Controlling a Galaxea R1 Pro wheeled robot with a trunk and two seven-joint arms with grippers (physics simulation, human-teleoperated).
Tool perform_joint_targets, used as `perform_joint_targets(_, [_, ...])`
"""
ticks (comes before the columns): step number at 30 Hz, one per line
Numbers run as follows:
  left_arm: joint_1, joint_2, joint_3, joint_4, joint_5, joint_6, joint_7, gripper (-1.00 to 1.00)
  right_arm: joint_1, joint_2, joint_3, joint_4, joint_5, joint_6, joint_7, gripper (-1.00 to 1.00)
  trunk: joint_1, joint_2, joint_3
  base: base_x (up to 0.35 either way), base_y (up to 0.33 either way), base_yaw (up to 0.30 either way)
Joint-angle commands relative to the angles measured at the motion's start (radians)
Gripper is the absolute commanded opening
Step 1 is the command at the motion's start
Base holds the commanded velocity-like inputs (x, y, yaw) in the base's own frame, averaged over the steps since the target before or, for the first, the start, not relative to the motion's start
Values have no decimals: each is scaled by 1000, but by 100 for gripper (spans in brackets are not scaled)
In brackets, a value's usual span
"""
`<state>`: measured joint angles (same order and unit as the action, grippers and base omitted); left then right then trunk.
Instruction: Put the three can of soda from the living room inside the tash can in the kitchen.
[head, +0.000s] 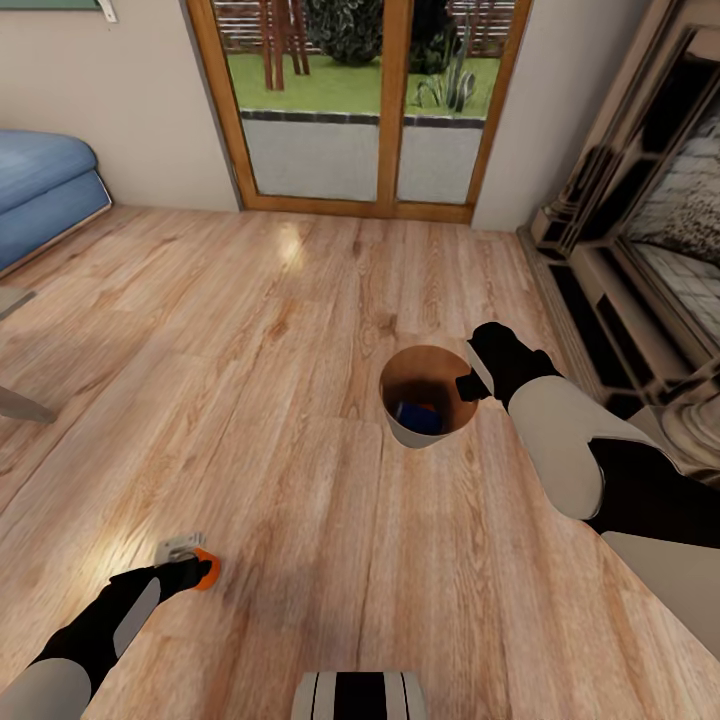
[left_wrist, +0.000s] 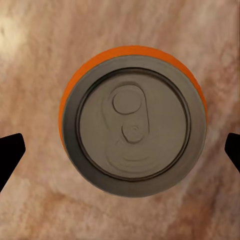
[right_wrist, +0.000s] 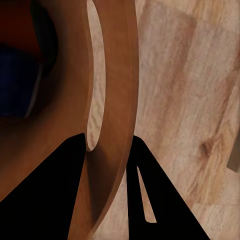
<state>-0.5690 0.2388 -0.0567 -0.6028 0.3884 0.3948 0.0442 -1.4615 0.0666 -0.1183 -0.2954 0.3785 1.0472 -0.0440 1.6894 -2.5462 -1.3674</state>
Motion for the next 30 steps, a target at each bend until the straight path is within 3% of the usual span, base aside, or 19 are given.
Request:
perform_joint_targets(1, [1, 0, 0, -2, 0, -1, 0, 100, 0, 0, -2, 0, -10, 0, 3, -100, 0, 0, 0, 0, 0, 0])
perform_joint_targets(14, [1, 0, -1, -5, 0, -5, 0, 100, 1, 2, -1, 2, -10, 0, 3, -100, 0, 0, 0, 0, 0, 0])
perform_joint_targets(15, [1, 0, -1, -6, 0, -8, 0, -100, 1, 2, -1, 2, -10, 0, 3, -100, 0, 0, 0, 0, 0, 0])
perform_joint_targets(30, [2, -1, -5, -3, 0, -11, 3, -100, 9, 10, 0, 7, -12, 0, 3, -100, 0, 0, 0, 0, 0, 0])
